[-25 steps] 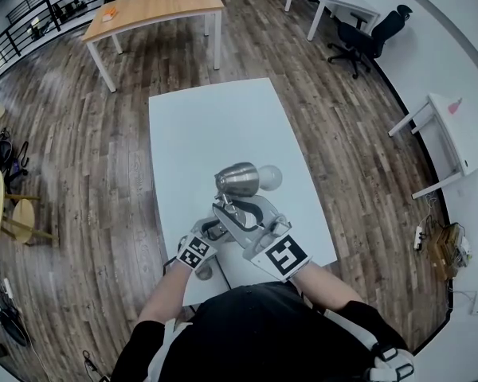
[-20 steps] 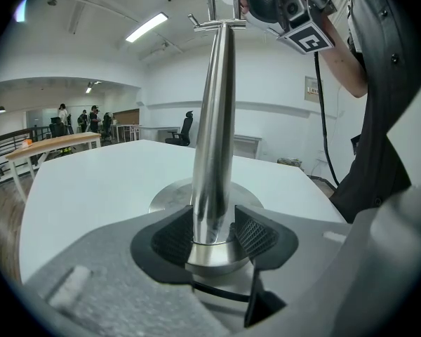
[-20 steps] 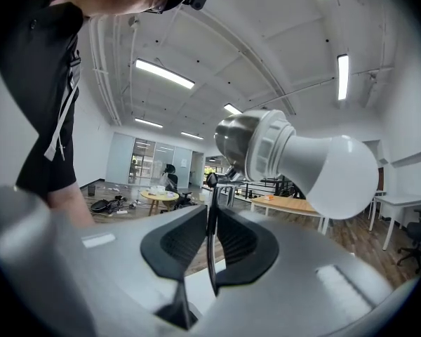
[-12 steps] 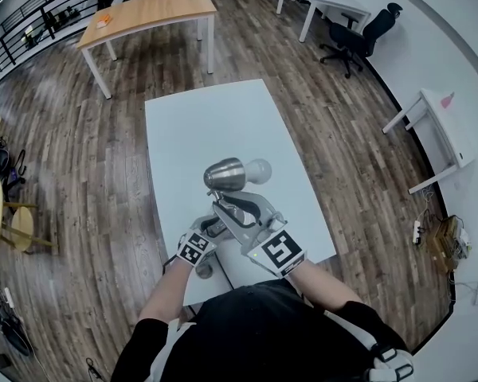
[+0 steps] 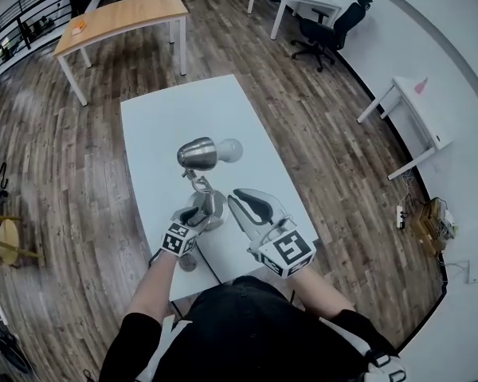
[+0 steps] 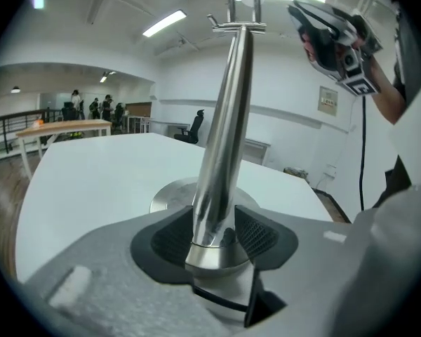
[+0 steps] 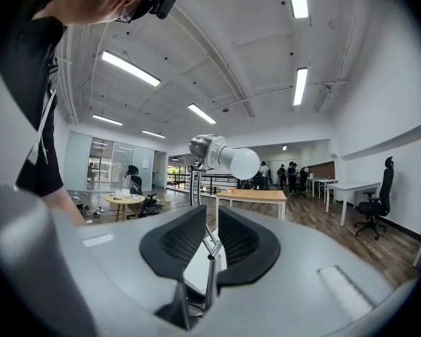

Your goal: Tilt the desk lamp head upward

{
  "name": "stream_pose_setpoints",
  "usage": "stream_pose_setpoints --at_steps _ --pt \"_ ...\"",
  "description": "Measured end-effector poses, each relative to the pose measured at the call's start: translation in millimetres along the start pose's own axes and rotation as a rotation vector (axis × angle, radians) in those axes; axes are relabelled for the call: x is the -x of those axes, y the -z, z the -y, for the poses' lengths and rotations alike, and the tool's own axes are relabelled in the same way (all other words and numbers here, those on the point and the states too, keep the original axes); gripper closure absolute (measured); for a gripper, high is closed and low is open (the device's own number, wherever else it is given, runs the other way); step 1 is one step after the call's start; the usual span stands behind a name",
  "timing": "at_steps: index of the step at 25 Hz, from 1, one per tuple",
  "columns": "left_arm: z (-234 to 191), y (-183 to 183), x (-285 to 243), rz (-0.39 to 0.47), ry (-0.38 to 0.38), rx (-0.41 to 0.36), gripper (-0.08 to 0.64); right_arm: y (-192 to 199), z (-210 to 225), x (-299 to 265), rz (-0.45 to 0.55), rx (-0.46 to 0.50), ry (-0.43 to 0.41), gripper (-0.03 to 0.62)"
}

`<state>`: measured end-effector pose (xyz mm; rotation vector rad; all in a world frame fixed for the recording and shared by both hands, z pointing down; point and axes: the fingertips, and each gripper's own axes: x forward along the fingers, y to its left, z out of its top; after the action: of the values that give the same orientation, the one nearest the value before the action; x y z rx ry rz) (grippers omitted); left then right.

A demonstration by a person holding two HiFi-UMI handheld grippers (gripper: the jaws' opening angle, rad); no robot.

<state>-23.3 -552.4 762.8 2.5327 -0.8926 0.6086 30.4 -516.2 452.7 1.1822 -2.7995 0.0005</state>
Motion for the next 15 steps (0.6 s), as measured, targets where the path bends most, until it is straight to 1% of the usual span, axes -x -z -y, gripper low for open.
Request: stream_pose_setpoints --at_steps 2,3,6,8,12,13,14,15 --pt "3 0 4 -0.007 -0.001 0.059 0.371 3 1 12 0.006 -0.014 0.006 0.542" --pt "8 -3 7 0.002 0.0 0.061 0.371 5 0 18 0.01 -0.022 0.004 0.551" --pt "29 -21 21 0.063 -0.007 -0.002 0.371 4 1 38 0.026 -0.029 -0.009 0.555" --pt "40 -33 33 0.112 -0.04 -0.023 0.371 0 2 54 0.045 -0.028 -0.022 0.555" --pt "71 -49 63 0.245 -0.142 0.003 0.38 2 7 103 0.054 -0.027 -0.042 0.565" --pt "80 -55 71 0.283 -0.172 0.004 0.433 4 10 116 0.056 -0.019 -0.04 0.568" --pt "90 -60 79 0.322 -0.201 0.006 0.528 5 14 129 0.063 -0.012 -0.033 0.576" --pt "100 -66 87 0.361 -0.223 0.011 0.56 6 19 142 0.077 -0.008 -0.023 0.588"
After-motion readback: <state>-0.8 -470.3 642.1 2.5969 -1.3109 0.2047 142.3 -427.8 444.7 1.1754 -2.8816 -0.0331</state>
